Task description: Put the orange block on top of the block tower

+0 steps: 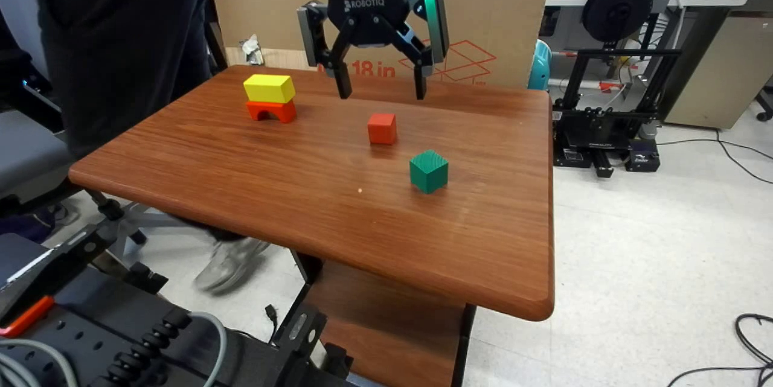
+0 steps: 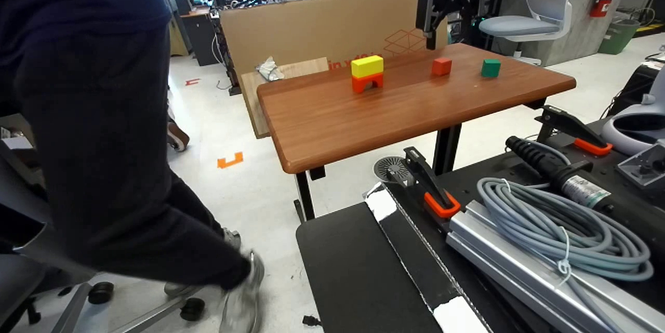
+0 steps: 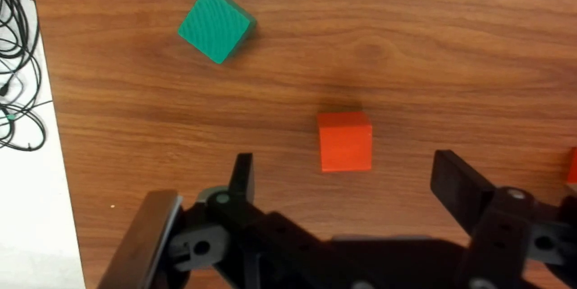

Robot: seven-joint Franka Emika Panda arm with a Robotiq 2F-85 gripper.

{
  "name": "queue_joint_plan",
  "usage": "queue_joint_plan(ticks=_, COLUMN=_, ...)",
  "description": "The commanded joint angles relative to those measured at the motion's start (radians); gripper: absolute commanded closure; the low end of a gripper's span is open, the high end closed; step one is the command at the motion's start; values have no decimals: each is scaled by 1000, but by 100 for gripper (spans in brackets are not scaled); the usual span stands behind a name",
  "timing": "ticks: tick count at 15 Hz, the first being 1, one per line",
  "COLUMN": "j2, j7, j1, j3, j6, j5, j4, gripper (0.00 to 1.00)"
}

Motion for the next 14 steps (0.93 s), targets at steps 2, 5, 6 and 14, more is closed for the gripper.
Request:
queue_joint_plan(ticks=2, j2=43, j7=37, j1=6, j3=0, j6=-34, j5=-43, j4=43, gripper=0)
queue_joint_plan(ticks=5, j2=60, j7=34, j1=2, j3=6, j6=-43, j5=-39, j4=54, gripper=0)
queue_joint_plan(ticks=6, j2=64, j7=34, j1=2, j3=7, j6=-45, j5=-38, j4=57, gripper=0)
queue_joint_plan(ticks=14, j2=115, j7=32, j1=2, j3=20, j6=-107, j5=-29, j4=126, gripper=0)
